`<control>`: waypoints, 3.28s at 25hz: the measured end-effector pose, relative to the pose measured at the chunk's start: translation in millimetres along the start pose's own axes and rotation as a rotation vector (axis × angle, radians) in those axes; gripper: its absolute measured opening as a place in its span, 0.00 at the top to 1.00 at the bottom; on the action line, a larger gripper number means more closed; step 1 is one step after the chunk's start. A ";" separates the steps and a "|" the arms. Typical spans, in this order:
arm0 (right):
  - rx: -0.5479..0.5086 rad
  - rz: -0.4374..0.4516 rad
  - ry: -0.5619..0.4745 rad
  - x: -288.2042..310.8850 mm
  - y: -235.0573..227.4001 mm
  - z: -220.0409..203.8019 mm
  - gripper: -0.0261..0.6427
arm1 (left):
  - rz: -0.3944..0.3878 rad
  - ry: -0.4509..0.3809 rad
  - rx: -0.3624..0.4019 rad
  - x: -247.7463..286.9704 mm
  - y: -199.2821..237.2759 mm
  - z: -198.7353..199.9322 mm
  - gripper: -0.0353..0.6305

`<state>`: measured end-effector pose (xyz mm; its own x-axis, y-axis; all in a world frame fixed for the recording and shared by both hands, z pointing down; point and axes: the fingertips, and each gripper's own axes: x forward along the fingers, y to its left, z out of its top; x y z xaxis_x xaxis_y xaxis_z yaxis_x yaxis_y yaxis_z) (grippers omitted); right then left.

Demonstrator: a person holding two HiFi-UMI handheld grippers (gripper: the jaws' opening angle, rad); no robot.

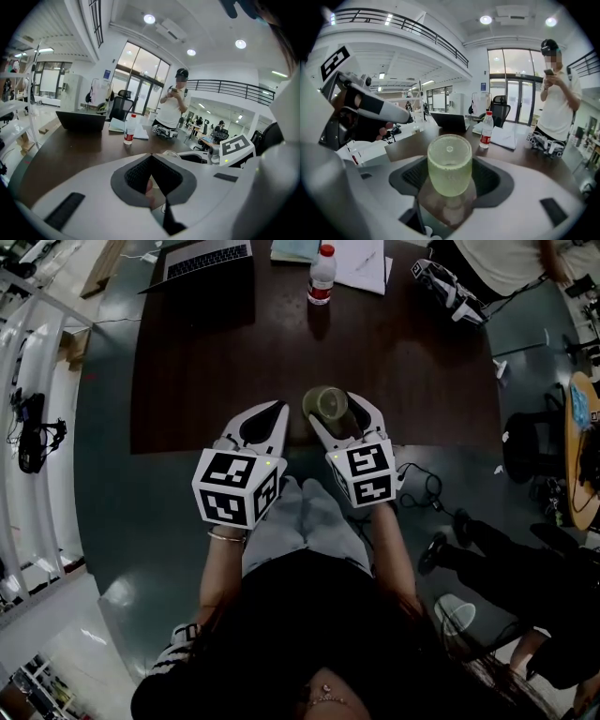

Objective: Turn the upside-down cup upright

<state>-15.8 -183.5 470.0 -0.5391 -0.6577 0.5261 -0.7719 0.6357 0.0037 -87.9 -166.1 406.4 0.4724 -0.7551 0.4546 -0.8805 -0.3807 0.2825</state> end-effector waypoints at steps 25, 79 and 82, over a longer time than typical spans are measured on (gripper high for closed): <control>0.071 0.015 -0.184 -56.4 -4.2 57.8 0.51 | -0.013 -0.102 0.085 -21.2 -19.7 41.7 0.96; 1.193 0.733 -0.490 -77.8 -8.8 50.9 0.51 | -0.153 -0.123 0.023 -36.5 -24.9 38.1 0.96; 1.210 0.764 -0.499 -78.1 -9.4 50.9 0.51 | -0.197 -0.120 0.022 -37.5 -28.1 36.7 0.94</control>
<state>16.4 -158.7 385.6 -0.7900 -0.5571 -0.2560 0.0677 0.3357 -0.9395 -82.3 -146.7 350.4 0.6281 -0.7227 0.2885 -0.7731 -0.5376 0.3365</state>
